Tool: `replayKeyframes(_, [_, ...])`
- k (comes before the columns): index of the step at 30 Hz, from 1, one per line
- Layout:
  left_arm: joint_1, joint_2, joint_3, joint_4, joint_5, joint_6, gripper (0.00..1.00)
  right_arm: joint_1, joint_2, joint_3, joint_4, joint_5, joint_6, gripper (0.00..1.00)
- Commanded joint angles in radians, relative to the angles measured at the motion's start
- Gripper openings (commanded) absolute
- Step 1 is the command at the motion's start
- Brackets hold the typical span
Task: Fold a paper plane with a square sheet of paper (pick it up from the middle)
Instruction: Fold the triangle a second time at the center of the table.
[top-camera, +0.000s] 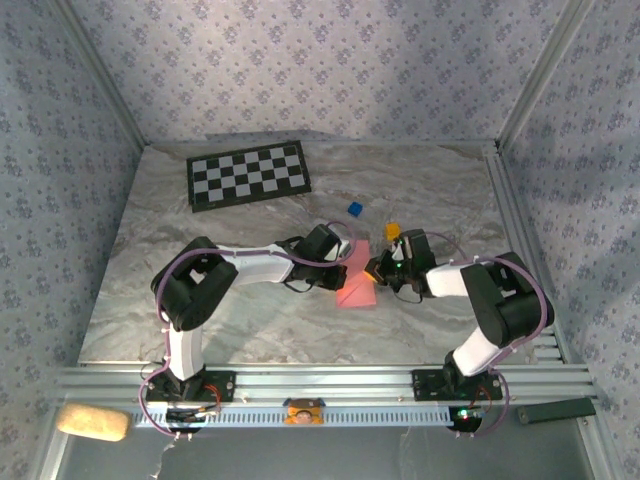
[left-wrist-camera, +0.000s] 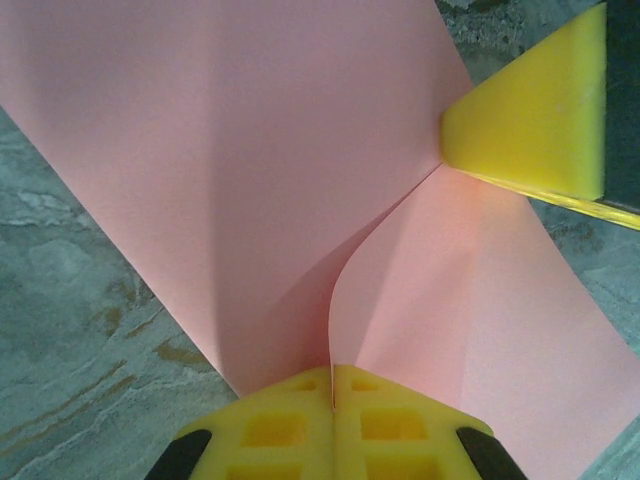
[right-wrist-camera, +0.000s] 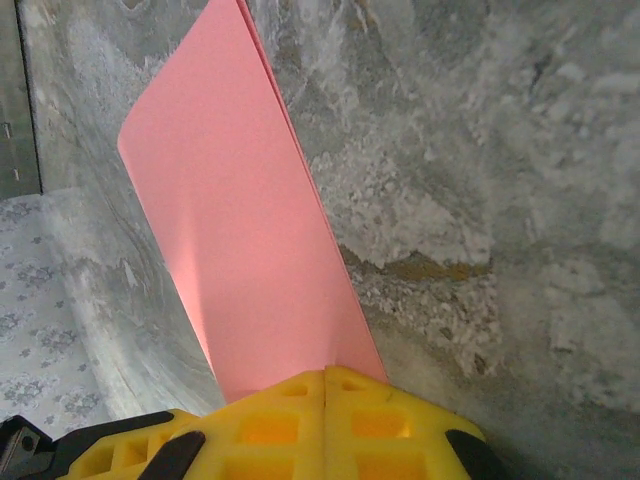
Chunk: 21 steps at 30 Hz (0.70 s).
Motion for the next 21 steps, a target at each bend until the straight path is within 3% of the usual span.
replayKeyframes(1, [-0.003, 0.024, 0.007, -0.058, -0.026, 0.019, 0.00, -0.030, -0.018, -0.049, -0.033, 0.078, 0.024, 0.02])
replayKeyframes(9, [-0.003, 0.022, 0.011, -0.064, -0.028, 0.020, 0.00, -0.067, -0.098, -0.013, -0.082, 0.036, 0.006, 0.04])
replayKeyframes(14, [-0.003, 0.021, 0.010, -0.062, -0.029, 0.020, 0.00, -0.012, -0.153, 0.032, -0.143, -0.013, -0.056, 0.05])
replayKeyframes(21, [-0.003, 0.022, 0.013, -0.062, -0.028, 0.021, 0.00, 0.067, -0.104, 0.064, -0.167, -0.064, -0.065, 0.05])
